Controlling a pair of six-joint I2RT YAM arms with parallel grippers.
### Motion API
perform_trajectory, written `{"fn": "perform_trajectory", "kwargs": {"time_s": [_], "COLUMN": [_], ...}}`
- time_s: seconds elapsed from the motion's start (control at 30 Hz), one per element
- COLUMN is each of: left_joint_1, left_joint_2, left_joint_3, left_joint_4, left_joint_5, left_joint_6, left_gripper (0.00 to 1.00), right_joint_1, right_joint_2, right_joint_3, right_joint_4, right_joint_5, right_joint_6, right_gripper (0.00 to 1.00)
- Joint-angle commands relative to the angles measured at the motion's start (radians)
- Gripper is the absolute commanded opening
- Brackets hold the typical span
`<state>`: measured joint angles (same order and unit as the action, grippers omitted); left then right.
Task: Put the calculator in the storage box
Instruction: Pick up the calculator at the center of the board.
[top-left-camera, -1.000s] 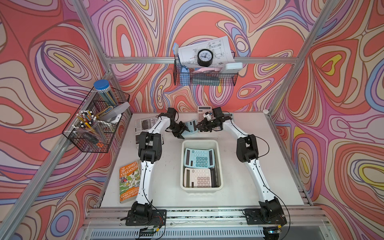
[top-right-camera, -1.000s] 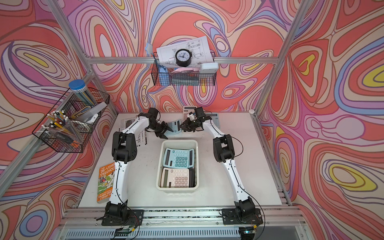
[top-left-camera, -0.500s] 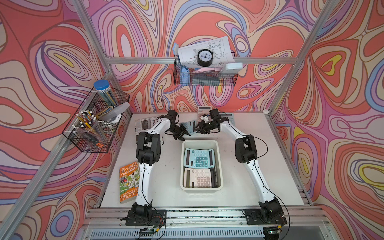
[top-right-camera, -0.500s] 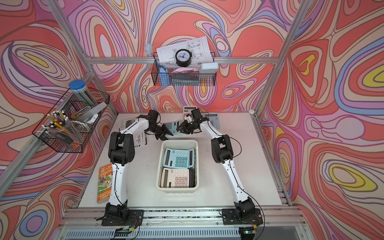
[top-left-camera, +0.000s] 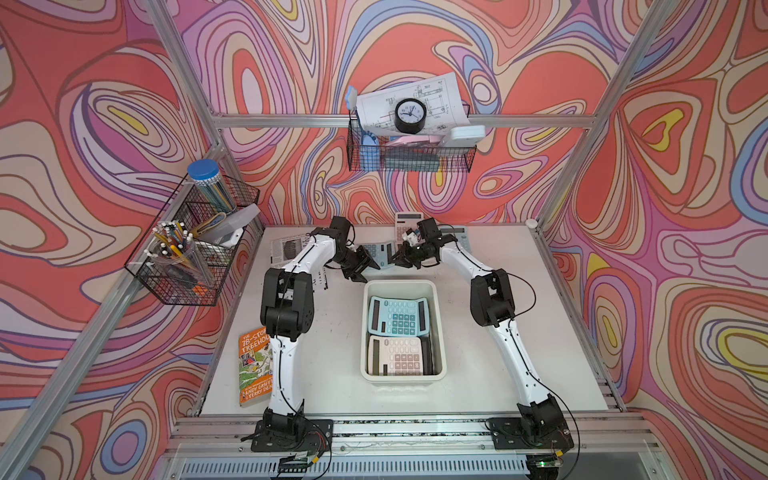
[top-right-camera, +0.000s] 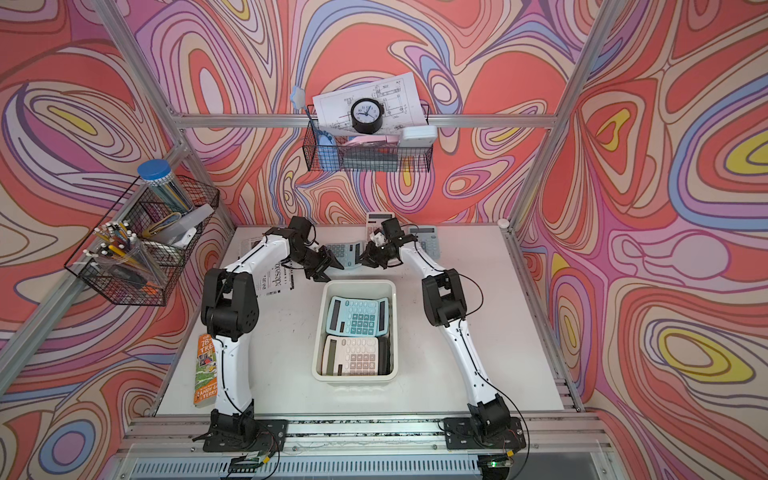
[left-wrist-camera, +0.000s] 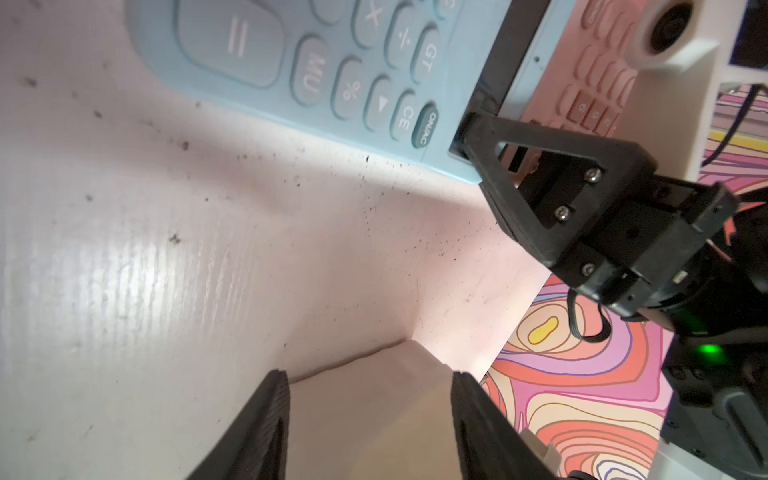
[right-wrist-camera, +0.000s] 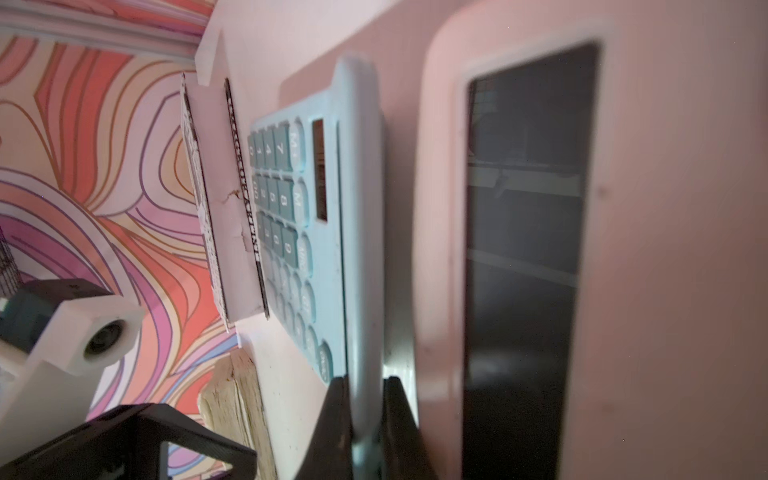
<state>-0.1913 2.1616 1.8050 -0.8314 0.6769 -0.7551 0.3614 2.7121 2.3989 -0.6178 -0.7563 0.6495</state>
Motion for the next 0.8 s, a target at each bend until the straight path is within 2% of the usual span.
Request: {"fn": "perform_trajectory", "kwargs": {"time_s": [0.0, 0.2, 0.53, 0.77], "left_joint_1": [-0.009, -0.011, -0.011, -0.011], "left_joint_2": [-0.081, -0.169, -0.305, -0.386], "left_joint_3": [-0.051, -0.095, -0.150, -0.147], "left_joint_4": [0.032, 0.061, 0.071, 0.051], "left_joint_5": [-0.010, -0.023, -0.063, -0.100], "left_joint_6": [0.006, -0.010, -0.021, -0.025], "left_gripper": [0.58, 0.62, 0.85, 0.94], "right_joint_1": [0.005, 0.004, 0.005, 0.004], "right_joint_2": [-0.044, -0.142, -0.318, -0.475], "right_joint_3": [-0.067, -0.129, -0.243, -0.371], "right_joint_4": [-0.076, -0.036, 0.044, 0.066], "right_joint_5": [0.035, 0.009, -0.014, -0.024], "right_joint_6": [-0.025, -0.003, 0.059, 0.069], "right_gripper": [0.02, 0.00, 0.00, 0.00]}}
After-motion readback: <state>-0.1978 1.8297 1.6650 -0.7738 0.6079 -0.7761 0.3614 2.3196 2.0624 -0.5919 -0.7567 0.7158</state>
